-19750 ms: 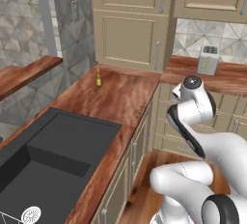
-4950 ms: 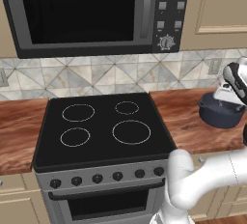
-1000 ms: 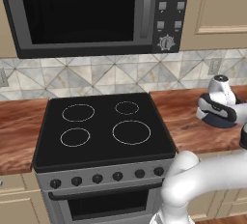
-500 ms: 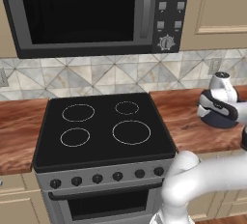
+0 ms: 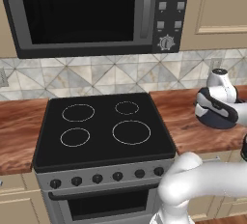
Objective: Turn on the sink faucet. Then move the mushroom from the counter to the sink. Turn off the sink. Move the vegetable from the sink to the pot next to the stove. Finally move the pot to the rear left burner.
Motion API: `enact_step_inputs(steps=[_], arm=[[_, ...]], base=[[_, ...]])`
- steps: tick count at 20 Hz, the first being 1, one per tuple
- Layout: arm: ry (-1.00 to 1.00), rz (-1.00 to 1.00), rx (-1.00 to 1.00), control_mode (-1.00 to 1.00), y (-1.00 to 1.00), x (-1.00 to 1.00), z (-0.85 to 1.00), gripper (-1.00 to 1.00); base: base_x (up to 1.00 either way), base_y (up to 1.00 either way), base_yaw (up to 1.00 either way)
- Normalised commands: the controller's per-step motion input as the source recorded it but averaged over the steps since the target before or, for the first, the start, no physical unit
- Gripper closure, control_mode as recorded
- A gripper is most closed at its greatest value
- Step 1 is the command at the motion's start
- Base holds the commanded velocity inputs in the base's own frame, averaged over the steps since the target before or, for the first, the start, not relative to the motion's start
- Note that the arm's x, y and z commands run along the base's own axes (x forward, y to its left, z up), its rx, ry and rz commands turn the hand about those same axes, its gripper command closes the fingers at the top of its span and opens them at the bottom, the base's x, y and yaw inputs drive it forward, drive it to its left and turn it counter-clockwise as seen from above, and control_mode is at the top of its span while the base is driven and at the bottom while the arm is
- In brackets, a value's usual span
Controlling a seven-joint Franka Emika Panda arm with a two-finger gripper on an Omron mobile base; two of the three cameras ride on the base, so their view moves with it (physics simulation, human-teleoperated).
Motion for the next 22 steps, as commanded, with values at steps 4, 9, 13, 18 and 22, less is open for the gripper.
enact_step_inputs(steps=[4, 9, 13, 18, 22], arm=[[0.00, 0.27, -0.01, -1.00, 0.39, -0.14, 0.00, 1.00], [0.00, 0.36, -0.02, -1.00, 0.61, -0.11, 0.09, 1.00], [0.00, 0.42, -0.04, -1.00, 0.70, -0.02, 0.32, 1.00], [0.00, 0.46, -0.02, -1.00, 0.63, 0.00, 0.44, 1.00], [0.00, 0.50, -0.01, -1.00, 0.60, 0.02, 0.44, 1.00]], base=[[0.00, 0.00, 0.00], [0.00, 0.00, 0.00], [0.00, 0.00, 0.00], [0.00, 0.00, 0.00], [0.00, 0.00, 0.00]])
